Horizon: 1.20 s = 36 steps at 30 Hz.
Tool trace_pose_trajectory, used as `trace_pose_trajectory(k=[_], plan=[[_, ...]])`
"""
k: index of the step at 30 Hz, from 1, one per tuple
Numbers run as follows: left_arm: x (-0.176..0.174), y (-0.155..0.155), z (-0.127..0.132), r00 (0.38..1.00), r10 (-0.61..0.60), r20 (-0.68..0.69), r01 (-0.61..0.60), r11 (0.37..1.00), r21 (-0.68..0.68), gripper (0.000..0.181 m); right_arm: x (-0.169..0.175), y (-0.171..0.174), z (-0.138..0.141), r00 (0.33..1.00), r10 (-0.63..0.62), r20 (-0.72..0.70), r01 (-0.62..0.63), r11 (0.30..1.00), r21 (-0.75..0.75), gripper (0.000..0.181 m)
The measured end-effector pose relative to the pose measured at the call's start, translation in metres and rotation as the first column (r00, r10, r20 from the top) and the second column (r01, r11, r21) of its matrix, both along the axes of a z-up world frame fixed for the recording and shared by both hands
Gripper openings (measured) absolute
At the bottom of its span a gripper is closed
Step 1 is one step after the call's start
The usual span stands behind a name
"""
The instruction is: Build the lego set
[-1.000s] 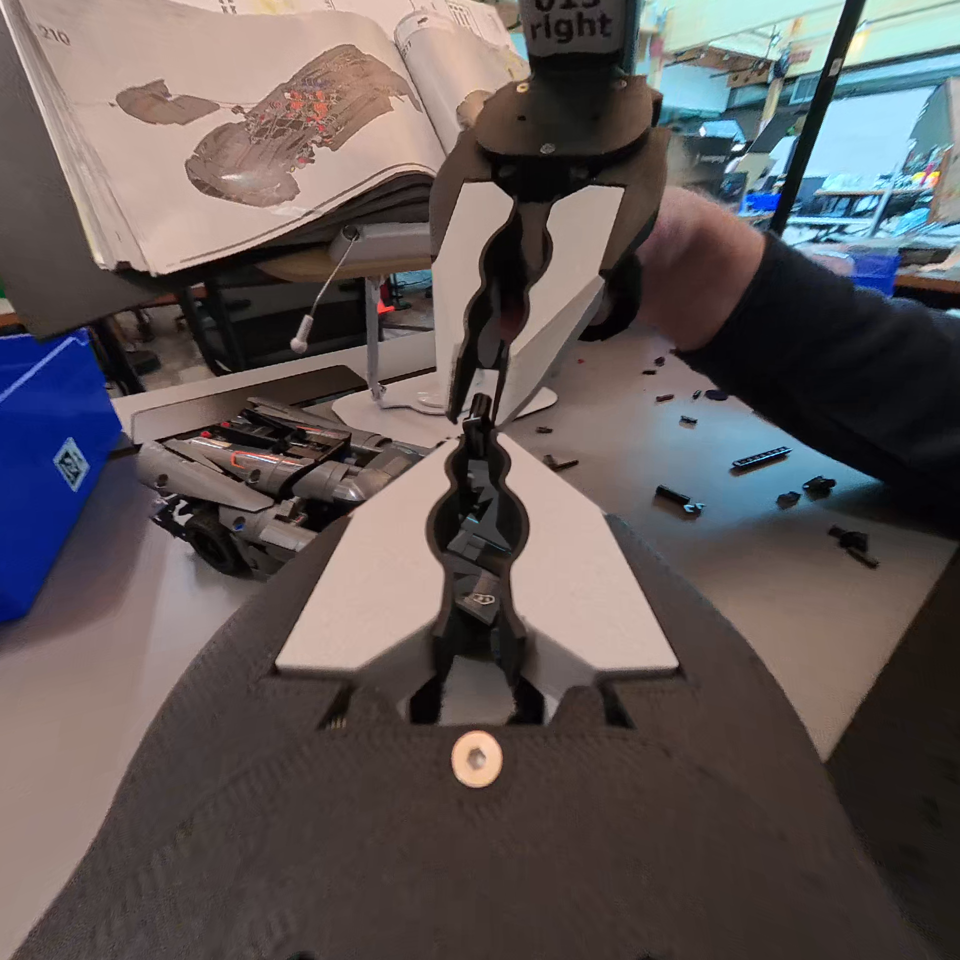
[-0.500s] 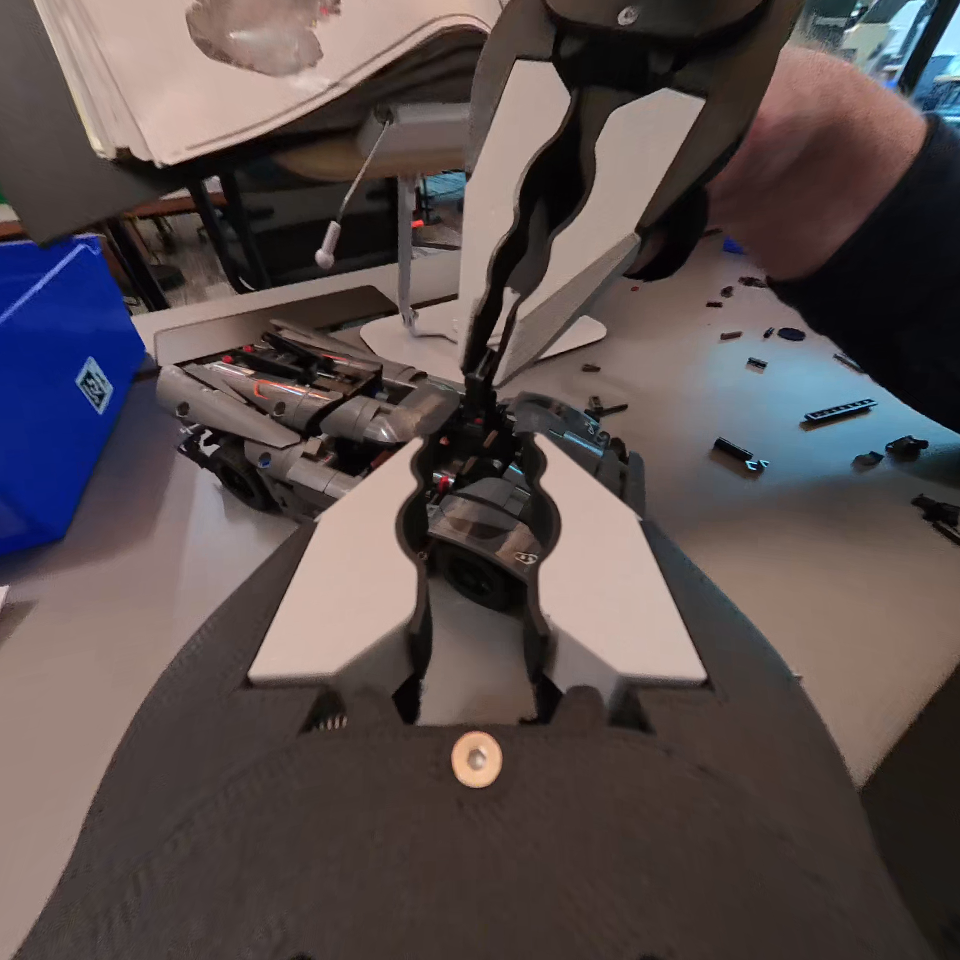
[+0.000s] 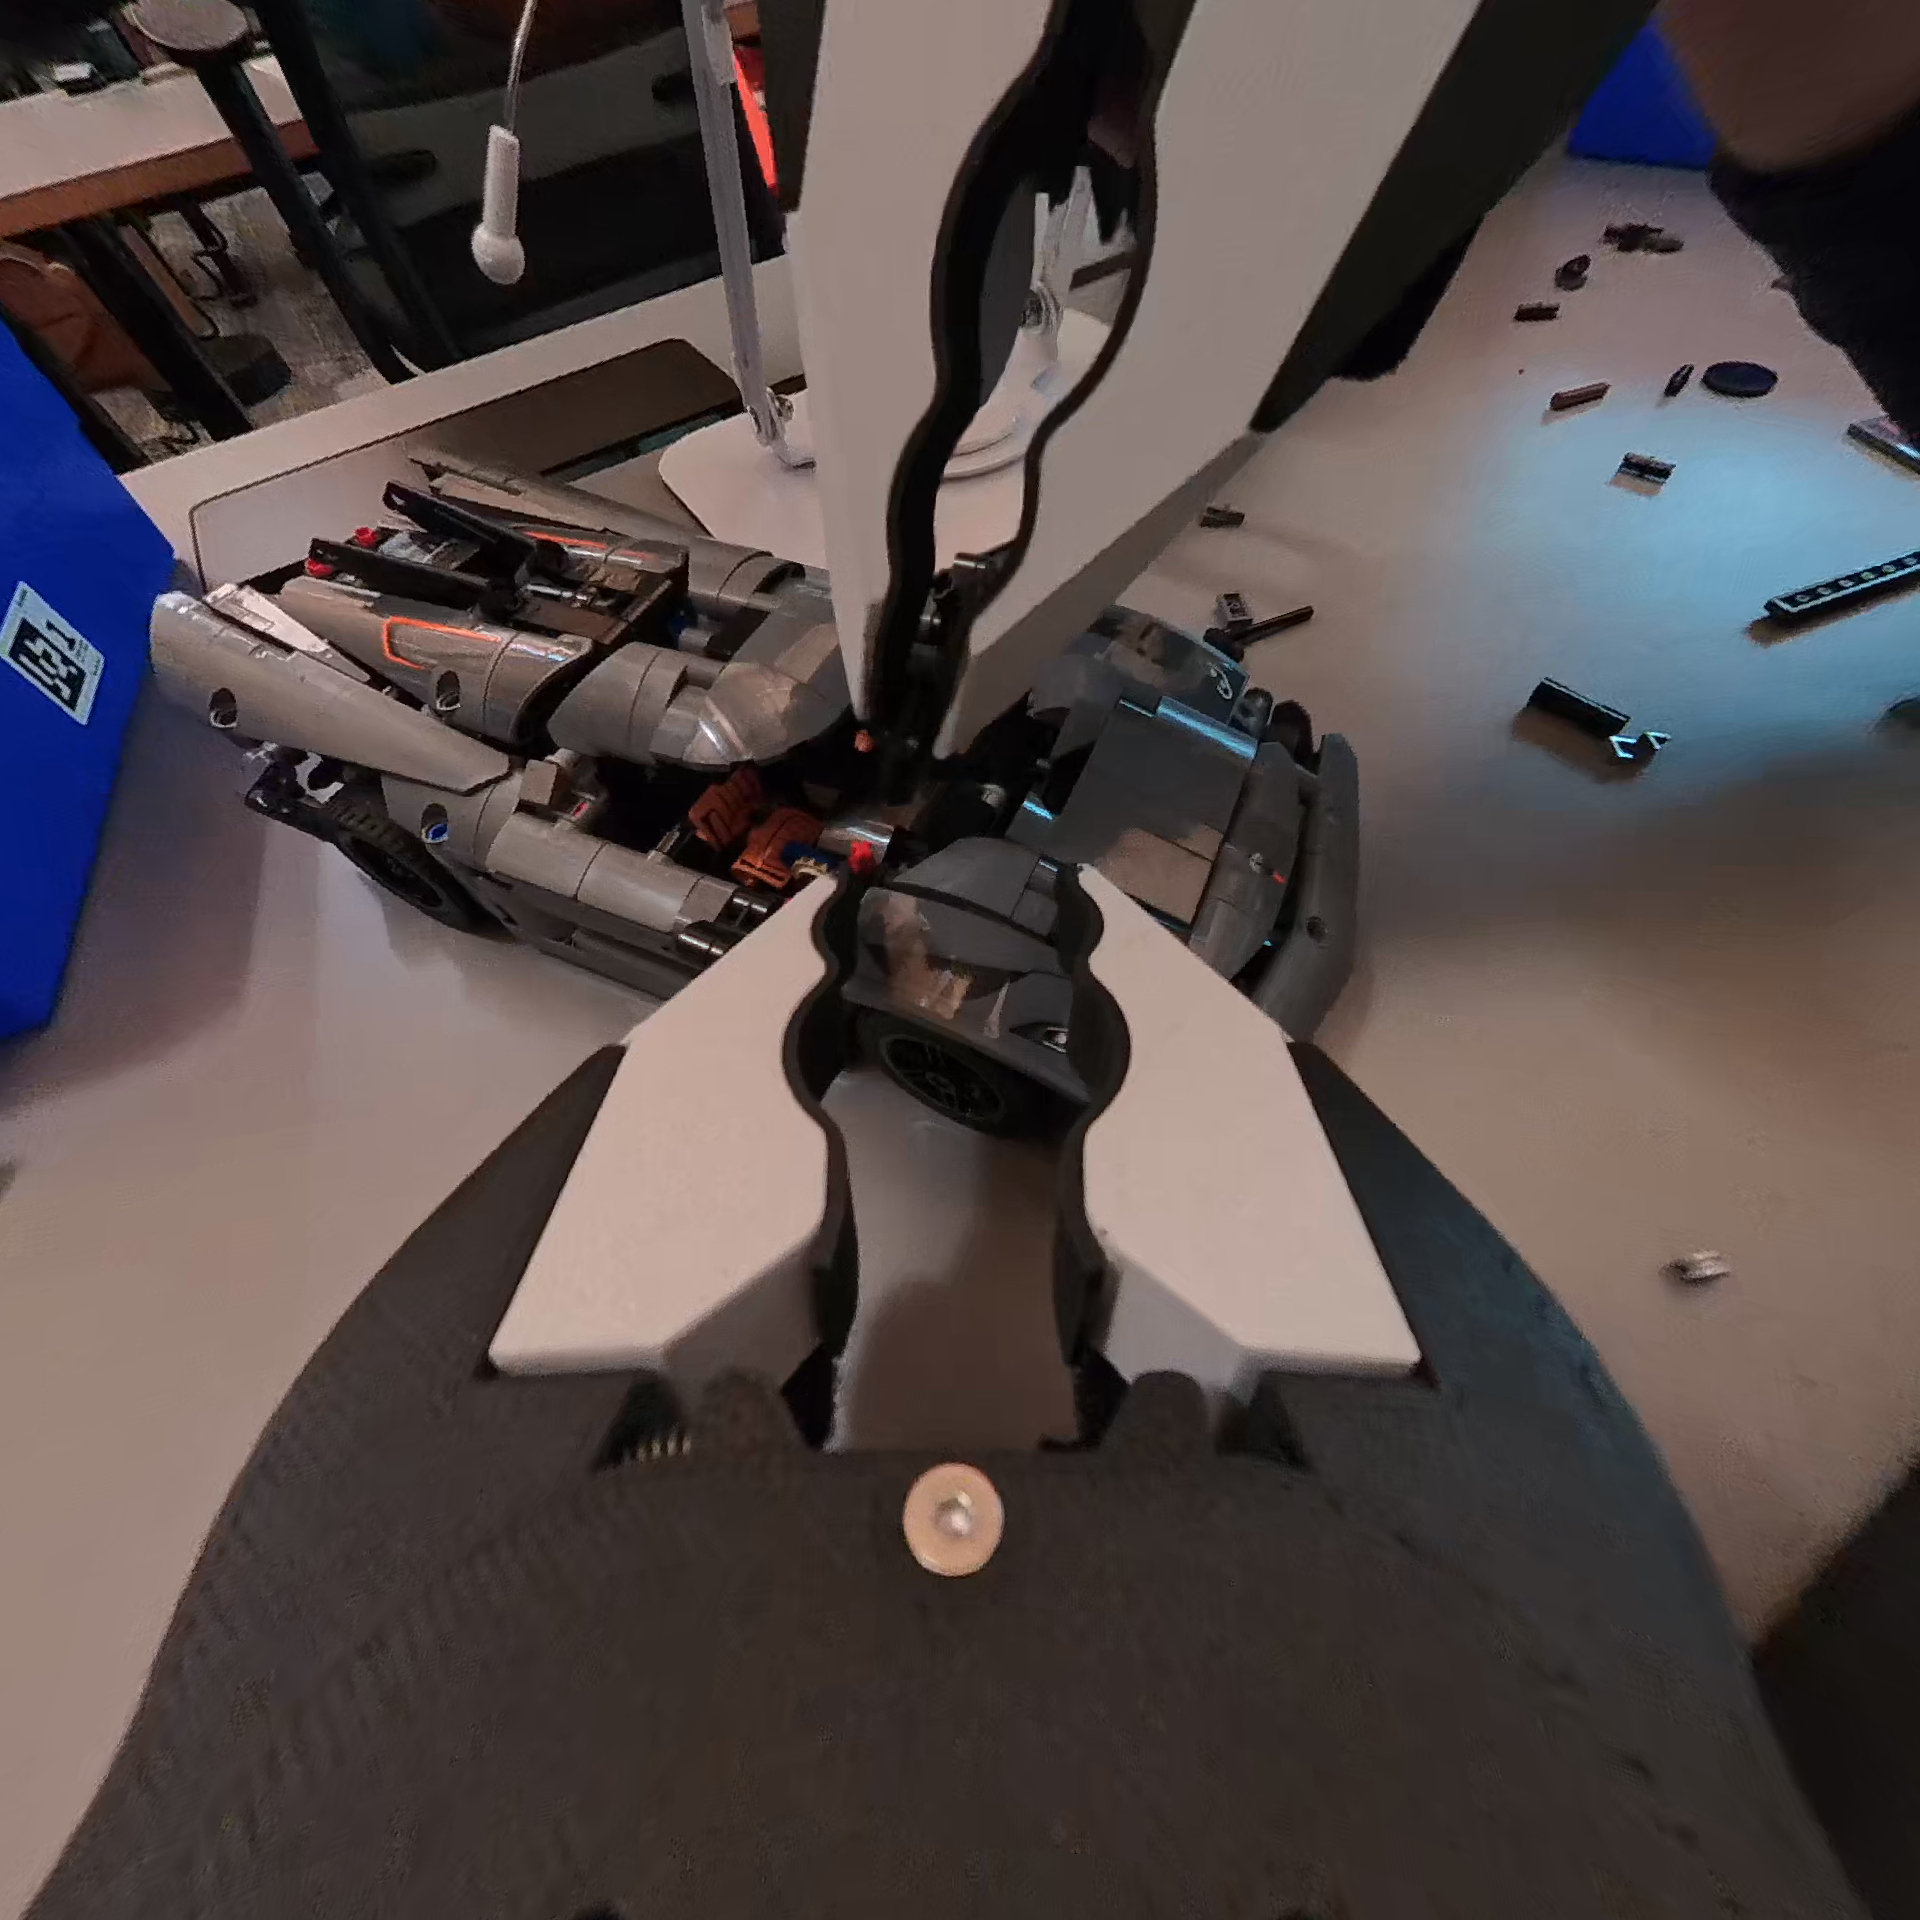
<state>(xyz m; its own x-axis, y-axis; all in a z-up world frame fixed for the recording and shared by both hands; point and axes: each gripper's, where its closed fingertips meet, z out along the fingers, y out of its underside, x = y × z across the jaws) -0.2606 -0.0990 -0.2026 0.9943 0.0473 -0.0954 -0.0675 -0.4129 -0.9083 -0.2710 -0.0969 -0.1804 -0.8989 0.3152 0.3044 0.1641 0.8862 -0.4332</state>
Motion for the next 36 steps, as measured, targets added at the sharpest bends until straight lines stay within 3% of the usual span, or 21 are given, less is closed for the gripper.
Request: trace_pose_trajectory(k=[17, 36], plan=[[-0.001, 0.0, -0.003, 0.995, -0.005, 0.101, 0.006, 1.0, -0.013, 0.036, -0.01, -0.003, -0.012, 0.999, 0.033, 0.001, -0.033, 0.996, 0.078, 0.005], [0.002, 0.003, -0.006, 0.993, -0.004, 0.119, 0.007, 1.0, -0.026, 0.041, -0.012, -0.002, -0.016, 0.997, -0.037, 0.072, 0.024, 0.985, 0.173, 0.005]])
